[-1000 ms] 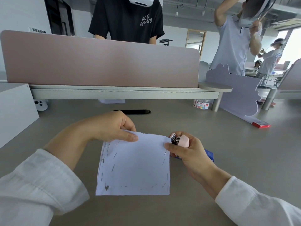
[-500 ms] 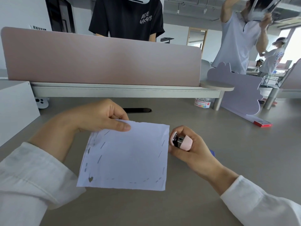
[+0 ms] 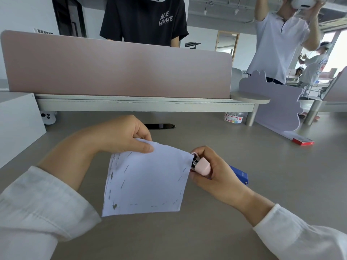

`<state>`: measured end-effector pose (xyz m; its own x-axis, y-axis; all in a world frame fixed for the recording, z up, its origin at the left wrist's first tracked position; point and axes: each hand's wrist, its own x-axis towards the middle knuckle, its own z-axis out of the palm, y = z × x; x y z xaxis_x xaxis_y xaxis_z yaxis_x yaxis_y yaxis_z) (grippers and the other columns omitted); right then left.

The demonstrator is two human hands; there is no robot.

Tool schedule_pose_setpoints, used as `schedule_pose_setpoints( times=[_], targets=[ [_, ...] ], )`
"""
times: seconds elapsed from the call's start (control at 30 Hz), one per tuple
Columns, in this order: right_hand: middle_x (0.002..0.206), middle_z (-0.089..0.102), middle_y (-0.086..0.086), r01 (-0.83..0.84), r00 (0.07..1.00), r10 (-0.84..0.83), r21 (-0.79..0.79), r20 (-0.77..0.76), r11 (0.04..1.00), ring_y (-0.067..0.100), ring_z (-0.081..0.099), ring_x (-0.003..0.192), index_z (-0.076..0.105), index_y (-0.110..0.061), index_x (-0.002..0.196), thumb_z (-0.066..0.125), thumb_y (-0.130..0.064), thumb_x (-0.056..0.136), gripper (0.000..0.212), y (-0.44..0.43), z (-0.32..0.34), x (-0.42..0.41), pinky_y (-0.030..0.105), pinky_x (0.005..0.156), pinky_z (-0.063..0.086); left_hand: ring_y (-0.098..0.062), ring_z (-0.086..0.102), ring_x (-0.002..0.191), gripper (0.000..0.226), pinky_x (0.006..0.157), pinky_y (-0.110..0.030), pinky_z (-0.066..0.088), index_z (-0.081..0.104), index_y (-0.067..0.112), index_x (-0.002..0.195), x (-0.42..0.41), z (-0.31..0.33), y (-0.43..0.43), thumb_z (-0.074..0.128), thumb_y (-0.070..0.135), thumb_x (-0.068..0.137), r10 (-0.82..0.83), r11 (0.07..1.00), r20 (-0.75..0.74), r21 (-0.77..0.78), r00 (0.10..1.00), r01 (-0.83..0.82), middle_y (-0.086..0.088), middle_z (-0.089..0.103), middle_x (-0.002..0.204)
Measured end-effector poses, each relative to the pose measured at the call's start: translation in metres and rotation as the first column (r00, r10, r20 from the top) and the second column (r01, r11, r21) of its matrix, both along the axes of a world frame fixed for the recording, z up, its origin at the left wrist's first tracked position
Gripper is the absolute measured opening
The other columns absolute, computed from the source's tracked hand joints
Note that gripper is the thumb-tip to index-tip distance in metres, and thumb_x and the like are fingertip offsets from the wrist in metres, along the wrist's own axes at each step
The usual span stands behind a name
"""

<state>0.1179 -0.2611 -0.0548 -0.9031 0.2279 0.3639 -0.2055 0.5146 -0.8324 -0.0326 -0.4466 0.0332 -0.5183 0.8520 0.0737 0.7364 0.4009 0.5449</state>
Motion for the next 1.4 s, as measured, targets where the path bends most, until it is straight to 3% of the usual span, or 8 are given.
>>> schedule_pose_setpoints(
  times=[0.2,0.3,0.47,0.63,0.73,0.87,1.1,1.4],
  targets=[
    [0.086,0.056,0.015,-0.032,0.998,0.030,0.036,0.048,0.999,0.016,0.049,0.071,0.047,-0.024,0.097,0.051,-0.004,0.073,0.032,0.0008,0.0018,0.0035,0.031,0.060,0.042,-0.007,0.051,0.050,0.016,0.057,-0.028,0.042,0.067,0.028,0.058,0.0015,-0.0004,0.0018,0.065,0.038,0.070,0.058,0.998,-0.047,0.008,0.997,-0.058,0.002,0.065,0.057],
    [0.081,0.052,0.000,-0.092,0.994,0.092,-0.012,0.053,0.996,0.013,0.045,0.072,0.047,-0.020,0.101,0.051,-0.019,0.072,0.029,0.0020,0.0004,0.0037,0.031,0.064,0.039,-0.012,0.052,0.055,0.016,0.059,-0.031,0.043,0.068,0.024,0.064,0.0008,-0.0010,0.0017,0.064,0.038,0.071,0.070,0.997,-0.052,0.023,0.996,-0.069,-0.009,0.069,0.068],
    [0.083,0.056,-0.021,-0.070,0.995,0.068,0.031,0.067,0.997,0.000,0.049,0.073,0.047,-0.021,0.110,0.049,-0.053,0.073,0.049,0.0032,-0.0019,0.0003,0.024,0.069,0.046,-0.013,0.052,0.055,0.018,0.059,-0.029,0.042,0.068,0.022,0.063,0.0024,-0.0015,0.0037,0.066,0.031,0.078,0.070,0.997,-0.066,0.046,0.995,-0.067,-0.011,0.069,0.072],
    [0.087,0.057,-0.008,-0.057,0.998,0.056,0.061,0.020,0.997,0.005,0.050,0.073,0.048,-0.019,0.109,0.053,-0.052,0.075,0.047,0.0012,-0.0038,-0.0020,0.019,0.067,0.043,-0.010,0.051,0.054,0.015,0.056,-0.028,0.041,0.067,0.030,0.061,0.0031,-0.0035,0.0048,0.065,0.039,0.072,0.026,0.999,-0.056,0.023,0.998,-0.024,-0.001,0.066,0.063],
    [0.097,0.060,0.012,-0.058,0.998,0.058,0.045,0.019,0.997,0.025,0.054,0.084,0.049,-0.018,0.108,0.056,-0.059,0.070,0.057,0.0024,-0.0052,-0.0029,0.036,0.075,0.047,-0.005,0.052,0.053,0.020,0.057,-0.025,0.041,0.065,0.031,0.057,0.0036,-0.0042,0.0056,0.067,0.031,0.077,0.013,1.000,-0.070,0.016,0.997,-0.012,0.009,0.064,0.059],
    [0.088,0.058,-0.005,-0.083,0.996,0.085,-0.034,0.034,0.996,0.004,0.050,0.073,0.051,-0.021,0.106,0.057,-0.049,0.074,0.044,0.0045,-0.0041,-0.0032,0.018,0.070,0.042,-0.004,0.056,0.057,0.013,0.060,-0.026,0.044,0.067,0.031,0.065,0.0040,-0.0048,0.0056,0.062,0.043,0.067,-0.008,1.000,-0.059,0.007,0.998,0.008,0.005,0.069,0.069],
    [0.068,0.055,-0.026,-0.086,0.996,0.086,0.003,0.031,0.996,-0.004,0.050,0.066,0.053,-0.013,0.103,0.040,-0.039,0.087,0.033,0.0025,-0.0005,-0.0005,0.014,0.067,0.043,0.003,0.056,0.055,0.023,0.059,-0.020,0.042,0.065,0.032,0.055,0.0039,-0.0056,0.0074,0.067,0.030,0.078,-0.013,1.000,-0.054,0.019,0.998,0.014,0.017,0.065,0.060],
    [0.055,0.054,-0.023,-0.104,0.995,0.103,-0.124,-0.012,0.987,-0.004,0.048,0.056,0.052,-0.023,0.075,0.043,-0.035,0.084,0.017,0.0002,0.0008,-0.0001,0.012,0.060,0.040,0.001,0.056,0.059,0.017,0.061,-0.023,0.044,0.066,0.034,0.060,0.0062,-0.0070,0.0084,0.066,0.034,0.077,-0.041,0.999,-0.077,0.015,0.996,0.042,0.011,0.068,0.072]
  ],
)
